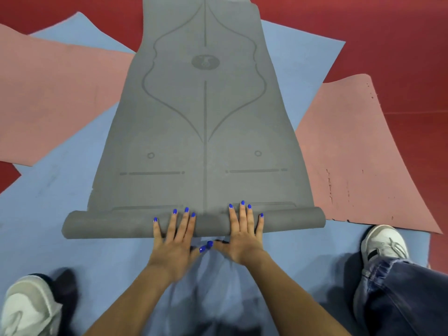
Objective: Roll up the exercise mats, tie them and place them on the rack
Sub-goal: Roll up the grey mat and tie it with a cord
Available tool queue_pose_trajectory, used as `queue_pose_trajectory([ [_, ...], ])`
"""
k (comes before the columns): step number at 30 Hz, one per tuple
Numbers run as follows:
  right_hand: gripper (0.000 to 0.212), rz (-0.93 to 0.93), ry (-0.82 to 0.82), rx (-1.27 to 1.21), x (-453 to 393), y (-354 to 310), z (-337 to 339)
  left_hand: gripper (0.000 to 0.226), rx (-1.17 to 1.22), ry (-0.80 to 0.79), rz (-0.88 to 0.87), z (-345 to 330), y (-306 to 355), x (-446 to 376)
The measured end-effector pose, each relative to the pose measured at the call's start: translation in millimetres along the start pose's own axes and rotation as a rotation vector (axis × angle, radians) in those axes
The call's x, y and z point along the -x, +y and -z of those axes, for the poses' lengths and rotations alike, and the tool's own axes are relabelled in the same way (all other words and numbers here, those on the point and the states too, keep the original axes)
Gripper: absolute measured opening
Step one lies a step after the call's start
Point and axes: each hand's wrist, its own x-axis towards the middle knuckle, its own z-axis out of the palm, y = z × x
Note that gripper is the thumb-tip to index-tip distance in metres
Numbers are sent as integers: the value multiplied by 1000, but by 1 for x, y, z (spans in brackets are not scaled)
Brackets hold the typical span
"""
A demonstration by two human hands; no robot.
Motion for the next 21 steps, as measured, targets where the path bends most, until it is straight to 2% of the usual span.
queue_pose_trajectory([
  [2, 133, -2, -5, -34, -5, -2, 5, 82, 48, 23, -15, -6, 7, 4],
  [4, 116, -13, -36, -52, -7, -2, 11, 91, 7, 0, 35, 3, 13, 1],
  [6, 105, -10, -71, -50, -11, -3, 21, 103, -26, -112, 76, 16, 14, -10],
  [9, 110, 27, -115, -14, -27, -2, 38, 110, -58, -310, 140, 36, 12, -29],
  [14, 120, 56, -169, 28, -49, -1, 56, 114, -66, -385, 151, 48, 5, -58],
  [21, 98, -31, -163, -121, -71, -6, 65, 111, -34, -445, 124, 56, -7, -87],
])
